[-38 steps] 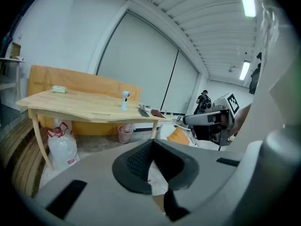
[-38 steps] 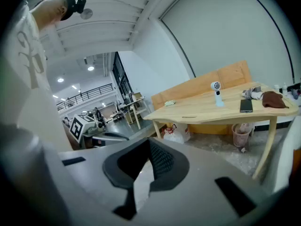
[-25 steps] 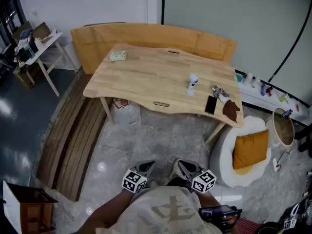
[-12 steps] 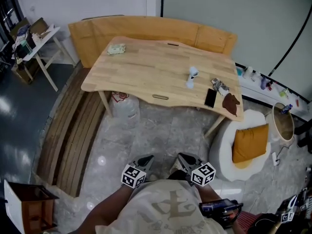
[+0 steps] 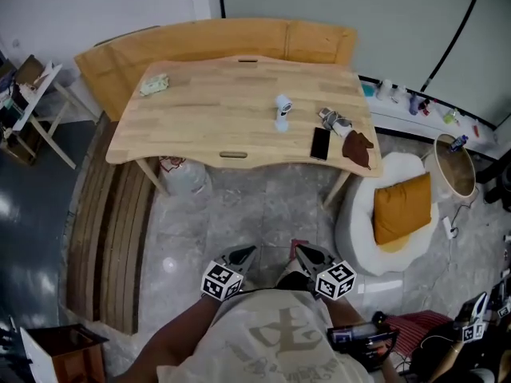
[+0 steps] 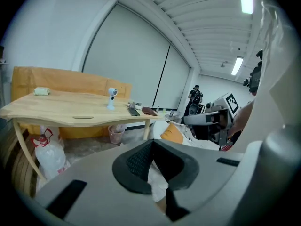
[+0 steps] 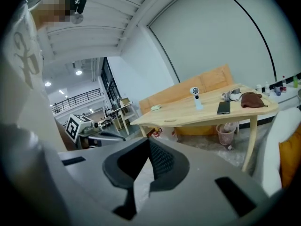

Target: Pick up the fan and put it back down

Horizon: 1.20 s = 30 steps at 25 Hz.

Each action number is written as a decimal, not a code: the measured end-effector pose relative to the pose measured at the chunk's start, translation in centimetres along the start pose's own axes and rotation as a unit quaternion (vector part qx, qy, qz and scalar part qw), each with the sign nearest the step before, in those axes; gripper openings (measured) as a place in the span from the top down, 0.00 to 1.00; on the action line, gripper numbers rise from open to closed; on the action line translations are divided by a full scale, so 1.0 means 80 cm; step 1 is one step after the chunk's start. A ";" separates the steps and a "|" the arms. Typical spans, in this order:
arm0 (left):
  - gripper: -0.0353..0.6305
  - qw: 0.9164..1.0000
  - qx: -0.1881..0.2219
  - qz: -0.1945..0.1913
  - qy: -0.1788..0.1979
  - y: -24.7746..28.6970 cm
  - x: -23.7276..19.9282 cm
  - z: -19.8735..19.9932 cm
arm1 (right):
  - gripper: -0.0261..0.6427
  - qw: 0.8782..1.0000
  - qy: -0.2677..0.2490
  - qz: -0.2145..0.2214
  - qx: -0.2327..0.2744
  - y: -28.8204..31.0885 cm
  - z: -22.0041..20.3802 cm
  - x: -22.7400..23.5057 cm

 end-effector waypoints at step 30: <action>0.93 0.998 -0.048 -0.038 0.034 0.287 0.001 0.154 | 0.94 0.997 0.046 -0.054 0.027 -0.034 0.092 0.285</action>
Point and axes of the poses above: the fingertips, and each gripper's own axes: y forward along the fingers, x to its right, z out of its top, the point moved 9 cm from there along -y, backward along the fingers, and after that the axes turned 6 degrees about -z, right-handed, at the moved point
